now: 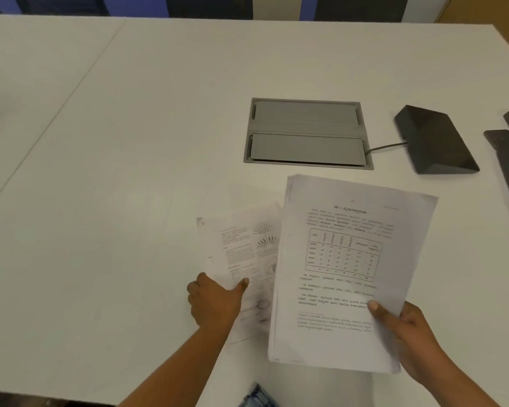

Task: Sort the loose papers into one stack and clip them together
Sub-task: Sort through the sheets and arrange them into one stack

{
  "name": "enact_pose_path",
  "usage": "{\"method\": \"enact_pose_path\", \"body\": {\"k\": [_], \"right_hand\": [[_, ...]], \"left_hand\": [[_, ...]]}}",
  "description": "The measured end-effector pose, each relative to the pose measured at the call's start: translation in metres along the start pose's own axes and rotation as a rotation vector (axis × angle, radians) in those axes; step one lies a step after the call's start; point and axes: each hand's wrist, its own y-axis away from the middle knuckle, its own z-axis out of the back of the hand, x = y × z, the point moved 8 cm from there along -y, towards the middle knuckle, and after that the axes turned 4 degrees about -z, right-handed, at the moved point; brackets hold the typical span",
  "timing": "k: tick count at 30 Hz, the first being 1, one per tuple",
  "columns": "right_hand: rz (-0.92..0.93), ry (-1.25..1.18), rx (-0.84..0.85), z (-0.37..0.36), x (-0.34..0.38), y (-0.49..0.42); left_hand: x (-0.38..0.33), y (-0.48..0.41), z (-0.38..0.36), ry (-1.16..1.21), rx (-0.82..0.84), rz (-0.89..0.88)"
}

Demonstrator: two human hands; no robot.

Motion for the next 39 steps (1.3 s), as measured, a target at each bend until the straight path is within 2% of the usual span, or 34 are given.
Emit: {"method": "enact_pose_path", "body": {"k": [3,5,10,14,17,20,23,27,31,35,39], "right_hand": [[0.010,-0.017,0.005,0.002,-0.001,0.001],[0.011,-0.005,-0.004,0.005,-0.003,0.001],[0.026,-0.031,-0.022,0.006,-0.003,0.002],[0.001,-0.056,-0.023,0.007,-0.004,0.006],[0.003,-0.068,-0.032,0.009,-0.005,0.006],[0.017,-0.043,-0.049,0.013,-0.006,0.006],[0.006,-0.022,-0.080,0.018,-0.007,0.005],[-0.039,-0.051,-0.111,0.024,-0.009,0.005],[-0.023,-0.033,-0.140,0.027,-0.006,0.008],[-0.012,-0.071,-0.152,0.030,-0.003,0.010],[-0.026,-0.026,-0.183,0.034,0.000,0.012]], "left_hand": [[0.007,-0.001,-0.011,-0.225,0.041,-0.022],[0.006,-0.002,-0.015,-0.235,0.054,-0.025],[0.006,-0.009,-0.020,0.107,0.103,0.086],[0.008,-0.013,-0.027,0.091,0.201,0.057],[0.013,-0.018,-0.028,-0.012,0.197,0.024],[0.007,-0.018,-0.030,0.090,0.199,-0.039],[0.002,-0.018,-0.029,0.259,0.269,-0.087],[0.012,-0.024,-0.019,0.246,0.263,-0.065],[0.011,-0.018,-0.014,0.410,0.278,-0.030],[0.000,-0.010,-0.011,0.541,0.337,-0.072],[-0.011,-0.007,-0.001,0.565,0.354,-0.121]]}}
